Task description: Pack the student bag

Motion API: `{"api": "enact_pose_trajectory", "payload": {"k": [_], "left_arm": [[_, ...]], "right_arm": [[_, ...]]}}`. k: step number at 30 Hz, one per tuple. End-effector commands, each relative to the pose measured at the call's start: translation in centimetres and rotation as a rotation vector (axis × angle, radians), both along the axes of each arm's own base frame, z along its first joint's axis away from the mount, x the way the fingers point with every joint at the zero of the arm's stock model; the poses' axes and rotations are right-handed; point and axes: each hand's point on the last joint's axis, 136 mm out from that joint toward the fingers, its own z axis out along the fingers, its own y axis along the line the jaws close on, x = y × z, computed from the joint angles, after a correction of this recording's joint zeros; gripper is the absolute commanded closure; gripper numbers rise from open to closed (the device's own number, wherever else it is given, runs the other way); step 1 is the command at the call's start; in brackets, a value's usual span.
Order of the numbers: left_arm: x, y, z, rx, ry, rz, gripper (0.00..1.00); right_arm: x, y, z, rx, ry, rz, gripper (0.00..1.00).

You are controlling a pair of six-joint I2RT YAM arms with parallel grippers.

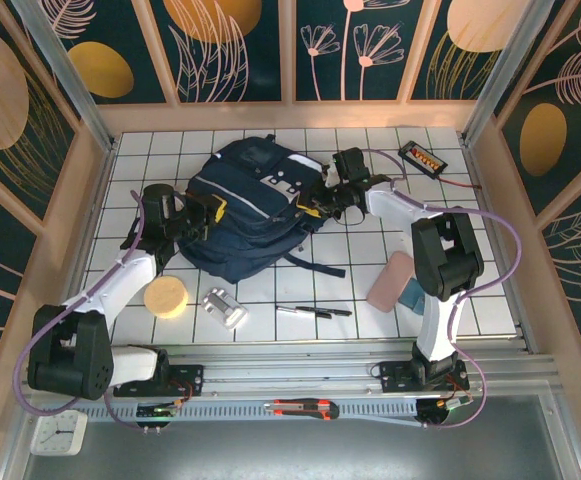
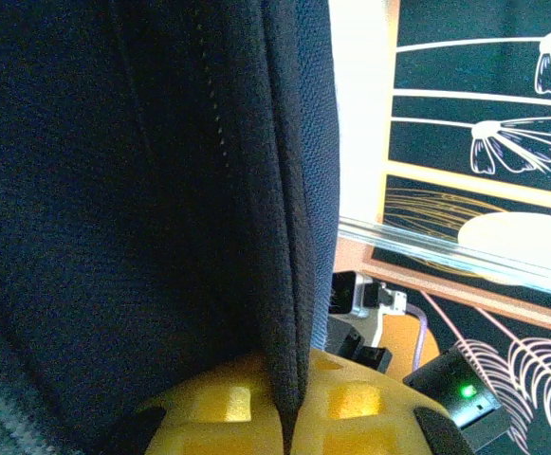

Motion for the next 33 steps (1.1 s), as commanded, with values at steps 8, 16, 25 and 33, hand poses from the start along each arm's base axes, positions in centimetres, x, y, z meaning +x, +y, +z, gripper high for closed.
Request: {"api": "enact_pose_trajectory", "payload": {"k": [8, 16, 25, 33], "left_arm": [[0.7, 0.7, 4.3, -0.004, -0.152, 0.041, 1.00], [0.5, 0.7, 4.2, 0.006, -0.152, 0.032, 1.00], [0.4, 0.8, 4.1, 0.023, -0.152, 0.035, 1.00], [0.3, 0.8, 4.0, 0.022, -0.151, 0.034, 1.00]], "right_arm": [[-1.5, 0.3, 0.7, 0.012, 0.026, 0.018, 0.73], [-1.9, 0.4, 1.0, 0.014, 0.023, 0.009, 0.82], [-2.2, -0.1, 1.5, -0.018, 0.014, 0.007, 0.82], [-2.5, -0.3, 1.7, -0.026, 0.009, 0.006, 0.78]]}}
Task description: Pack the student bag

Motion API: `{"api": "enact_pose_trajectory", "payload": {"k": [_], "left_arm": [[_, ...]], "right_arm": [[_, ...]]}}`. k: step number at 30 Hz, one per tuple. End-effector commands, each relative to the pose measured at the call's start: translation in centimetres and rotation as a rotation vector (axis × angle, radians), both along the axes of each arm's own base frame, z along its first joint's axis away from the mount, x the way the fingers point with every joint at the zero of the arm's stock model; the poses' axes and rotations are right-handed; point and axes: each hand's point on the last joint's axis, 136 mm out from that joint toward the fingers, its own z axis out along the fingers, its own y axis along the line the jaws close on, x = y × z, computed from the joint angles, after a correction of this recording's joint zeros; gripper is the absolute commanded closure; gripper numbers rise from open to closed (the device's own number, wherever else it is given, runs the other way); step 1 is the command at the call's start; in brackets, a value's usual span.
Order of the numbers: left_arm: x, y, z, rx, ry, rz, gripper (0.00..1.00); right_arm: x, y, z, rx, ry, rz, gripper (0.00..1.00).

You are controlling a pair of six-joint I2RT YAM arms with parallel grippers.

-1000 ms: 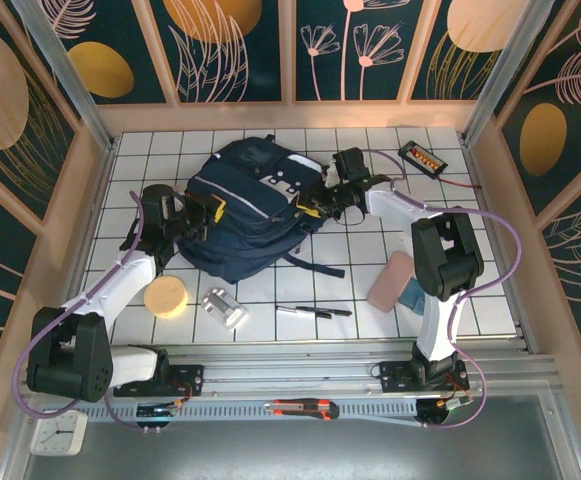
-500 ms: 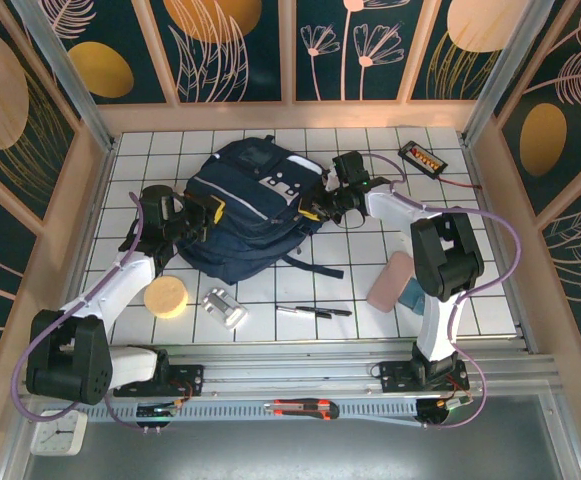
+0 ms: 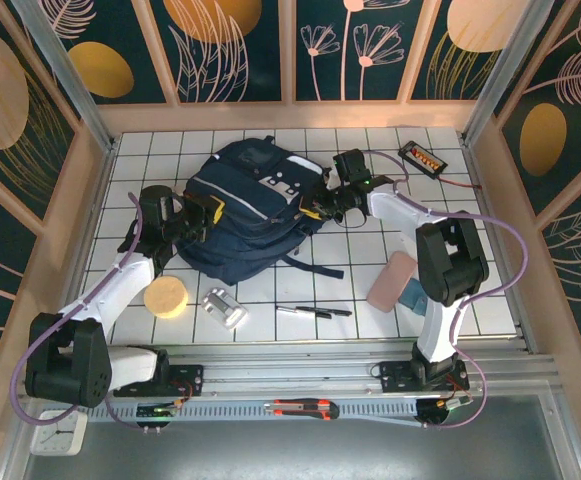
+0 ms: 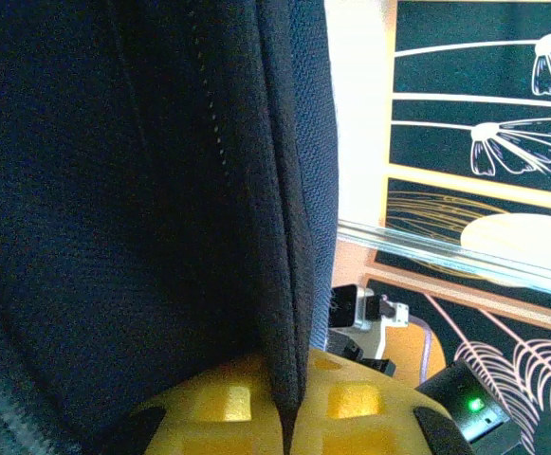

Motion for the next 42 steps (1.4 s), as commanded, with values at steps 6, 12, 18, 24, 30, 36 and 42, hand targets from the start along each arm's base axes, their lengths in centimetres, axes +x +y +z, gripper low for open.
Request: {"api": "enact_pose_trajectory", "payload": {"k": [6, 12, 18, 24, 30, 36, 42], "left_arm": [[0.7, 0.6, 3.5, 0.005, -0.139, 0.027, 1.00], [0.5, 0.7, 3.4, 0.008, -0.136, 0.034, 1.00], [0.5, 0.9, 3.5, 0.012, -0.138, 0.047, 1.00], [0.6, 1.0, 3.4, 0.006, -0.133, 0.052, 1.00], [0.8, 1.3, 3.3, -0.083, -0.123, 0.110, 1.00], [0.9, 2.1, 3.7, -0.100, -0.127, 0.173, 1.00], [1.1, 2.5, 3.8, -0.143, -0.129, 0.218, 1.00]], "right_arm": [[-1.3, 0.2, 1.4, -0.007, -0.019, 0.037, 0.76], [-1.4, 0.1, 1.4, -0.012, -0.014, 0.038, 0.83], [-1.7, -0.4, 2.0, -0.044, -0.031, 0.035, 0.89], [-2.5, -0.1, 1.9, -0.044, -0.055, 0.060, 1.00], [-4.2, 3.0, 3.7, -0.122, -0.322, 0.234, 1.00], [-6.6, 7.2, 9.5, 0.021, -0.577, 0.312, 1.00], [-8.4, 10.7, 12.2, 0.128, -0.641, 0.354, 1.00]]}}
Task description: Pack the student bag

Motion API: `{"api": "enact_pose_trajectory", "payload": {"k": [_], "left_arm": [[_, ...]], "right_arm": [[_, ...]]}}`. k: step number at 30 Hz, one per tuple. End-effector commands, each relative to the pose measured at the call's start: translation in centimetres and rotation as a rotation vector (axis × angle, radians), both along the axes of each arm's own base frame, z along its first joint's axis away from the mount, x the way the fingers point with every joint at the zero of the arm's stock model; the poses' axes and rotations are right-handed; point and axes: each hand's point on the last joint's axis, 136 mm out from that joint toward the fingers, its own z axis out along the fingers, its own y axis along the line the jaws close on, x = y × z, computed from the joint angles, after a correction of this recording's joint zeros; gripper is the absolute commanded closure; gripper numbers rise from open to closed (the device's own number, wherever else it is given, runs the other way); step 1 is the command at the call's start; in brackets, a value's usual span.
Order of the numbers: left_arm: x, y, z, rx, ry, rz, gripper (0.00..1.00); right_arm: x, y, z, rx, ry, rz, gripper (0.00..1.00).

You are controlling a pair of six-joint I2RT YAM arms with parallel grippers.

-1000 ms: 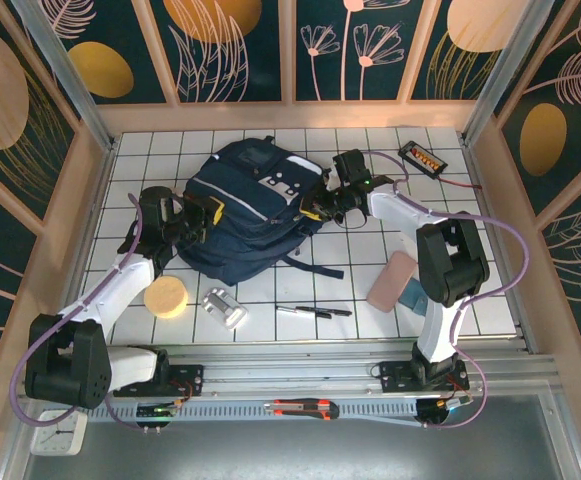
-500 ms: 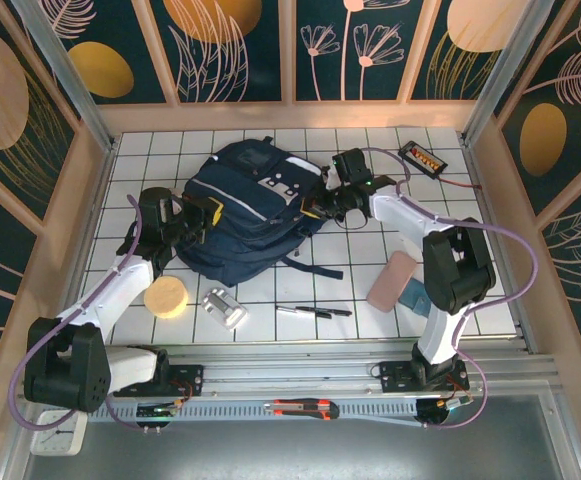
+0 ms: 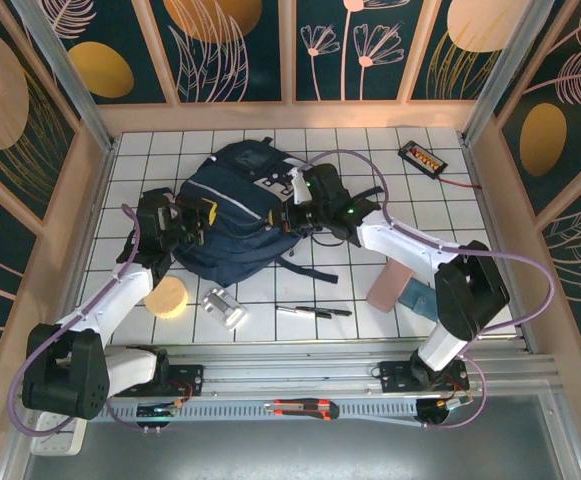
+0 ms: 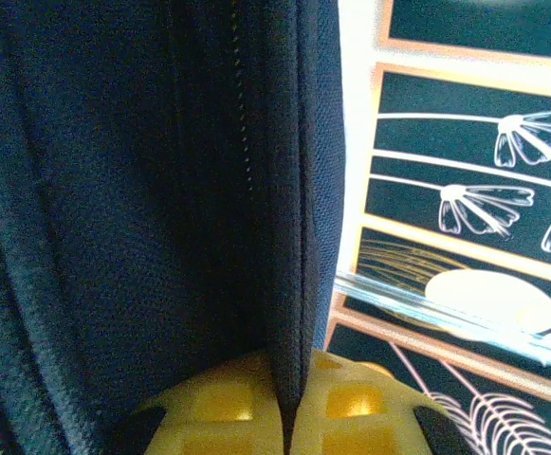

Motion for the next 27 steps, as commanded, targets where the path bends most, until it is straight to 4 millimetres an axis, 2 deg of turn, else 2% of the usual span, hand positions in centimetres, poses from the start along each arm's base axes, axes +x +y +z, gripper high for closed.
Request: {"api": "enact_pose_trajectory", "payload": {"k": [1, 5, 7, 9, 10, 11, 12, 15, 18, 20, 21, 23, 25, 27], "left_arm": [[1.2, 0.8, 4.2, -0.058, -0.147, 0.078, 1.00], [1.2, 0.3, 4.4, -0.072, -0.156, 0.104, 1.00], [1.4, -1.1, 4.6, -0.093, -0.166, 0.053, 1.00], [1.3, -2.2, 4.8, -0.089, -0.171, 0.000, 1.00], [1.1, -2.6, 4.9, -0.071, -0.170, -0.026, 0.88], [0.8, -2.6, 4.9, -0.035, -0.162, -0.047, 0.69], [0.4, -2.5, 5.0, 0.014, -0.163, -0.064, 0.55], [-1.2, -1.6, 4.2, 0.164, -0.132, -0.117, 0.26], [-3.0, -0.2, 3.0, 0.266, -0.091, -0.148, 0.02], [-3.7, 0.2, 2.6, 0.312, -0.079, -0.178, 0.02], [-3.7, 0.2, 2.6, 0.345, -0.084, -0.203, 0.01], [-3.3, 0.0, 2.6, 0.436, -0.090, -0.264, 0.01], [-2.3, -0.4, 3.0, 0.587, -0.125, -0.366, 0.01], [-0.7, -1.3, 4.8, 0.837, -0.216, -0.488, 0.01]], "right_arm": [[-1.1, 3.4, 4.9, 0.142, -0.119, 0.080, 1.00], [-1.5, 5.4, 5.3, 0.183, -0.121, 0.071, 1.00], [-0.9, 5.4, 5.2, 0.197, -0.104, 0.036, 1.00], [-0.1, 4.3, 5.2, 0.189, -0.099, 0.001, 1.00], [0.3, 3.7, 5.3, 0.183, -0.101, -0.016, 1.00], [0.8, 2.7, 5.5, 0.174, -0.106, -0.036, 1.00], [1.4, 1.6, 5.6, 0.167, -0.110, -0.059, 1.00], [3.0, -1.8, 6.4, 0.163, -0.117, -0.121, 1.00], [4.6, -5.0, 6.8, 0.155, -0.125, -0.181, 1.00], [5.0, -6.1, 6.6, 0.134, -0.122, -0.193, 1.00], [6.2, -7.9, 6.5, 0.119, -0.125, -0.230, 1.00], [7.2, -9.7, 6.2, 0.092, -0.135, -0.256, 1.00], [8.0, -11.5, 5.8, 0.072, -0.149, -0.276, 1.00], [8.2, -12.3, 5.7, 0.082, -0.171, -0.237, 1.00]]}}
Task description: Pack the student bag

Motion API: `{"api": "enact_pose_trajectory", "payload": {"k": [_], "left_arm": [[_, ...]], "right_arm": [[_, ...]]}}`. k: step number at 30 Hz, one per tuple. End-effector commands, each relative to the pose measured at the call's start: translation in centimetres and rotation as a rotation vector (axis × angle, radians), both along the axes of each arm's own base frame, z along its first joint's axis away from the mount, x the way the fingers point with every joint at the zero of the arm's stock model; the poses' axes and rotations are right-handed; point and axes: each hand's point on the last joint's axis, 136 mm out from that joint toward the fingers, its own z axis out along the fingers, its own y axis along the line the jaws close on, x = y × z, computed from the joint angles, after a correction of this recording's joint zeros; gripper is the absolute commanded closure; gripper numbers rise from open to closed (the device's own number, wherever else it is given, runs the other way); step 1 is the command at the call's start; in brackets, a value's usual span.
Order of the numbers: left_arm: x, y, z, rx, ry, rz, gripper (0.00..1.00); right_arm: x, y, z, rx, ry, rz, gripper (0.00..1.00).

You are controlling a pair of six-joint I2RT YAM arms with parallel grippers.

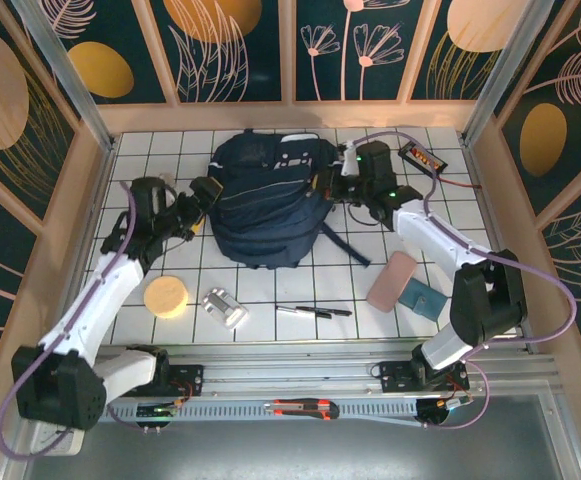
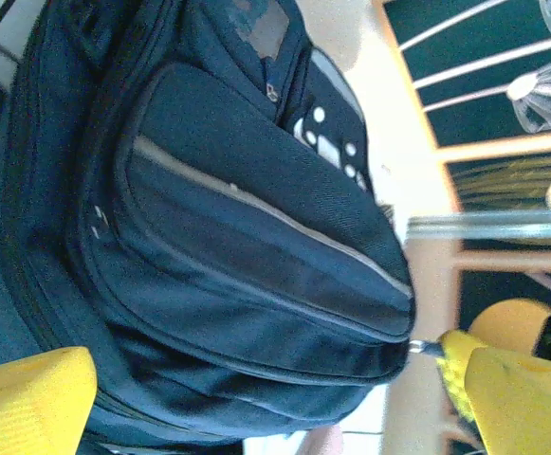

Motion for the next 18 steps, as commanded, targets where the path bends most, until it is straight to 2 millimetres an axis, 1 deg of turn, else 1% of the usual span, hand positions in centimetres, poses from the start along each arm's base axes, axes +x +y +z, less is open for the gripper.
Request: {"api": "enact_pose_trajectory", "payload": {"k": [1, 2, 3, 4, 6, 8, 10, 12, 14, 15, 18], "left_arm": [[0.7, -1.4, 1.1, 0.444, -0.114, -0.273, 0.02], [1.3, -2.1, 1.4, 0.583, -0.151, -0.344, 0.01], [1.5, -3.0, 1.6, 0.685, -0.187, -0.410, 0.02], [1.6, -4.3, 1.9, 0.797, -0.257, -0.505, 0.02], [1.7, -6.8, 2.0, 0.927, -0.406, -0.647, 0.02], [1.2, -9.4, 2.5, 0.980, -0.611, -0.762, 0.04], [1.2, -11.0, 2.6, 0.982, -0.721, -0.840, 0.04], [1.8, -12.1, 1.3, 1.024, -0.744, -0.918, 0.07], [2.5, -13.1, 0.0, 1.105, -0.774, -0.992, 0.11], [3.0, -13.3, -0.2, 1.136, -0.788, -0.988, 0.14], [4.3, -14.2, 0.2, 1.156, -0.821, -0.990, 0.20]], "right_arm": [[-0.5, -0.5, 3.0, 0.016, -0.137, 0.090, 1.00], [-0.8, -0.4, 3.2, 0.007, -0.171, 0.120, 1.00], [-1.2, -0.2, 3.4, -0.001, -0.205, 0.145, 1.00], [-1.6, -0.1, 3.8, -0.002, -0.250, 0.166, 1.00], [-2.4, -0.2, 4.4, -0.002, -0.321, 0.187, 1.00], [-2.8, -0.4, 5.0, 0.001, -0.359, 0.187, 1.00], [-3.1, -0.4, 5.2, -0.001, -0.361, 0.196, 1.00], [-3.2, -0.3, 5.2, -0.003, -0.352, 0.208, 1.00], [-3.4, -0.2, 5.3, 0.002, -0.350, 0.216, 1.00], [-3.5, -0.2, 5.5, 0.006, -0.347, 0.215, 1.00], [-3.8, -0.1, 5.9, 0.015, -0.347, 0.220, 1.00]]}}
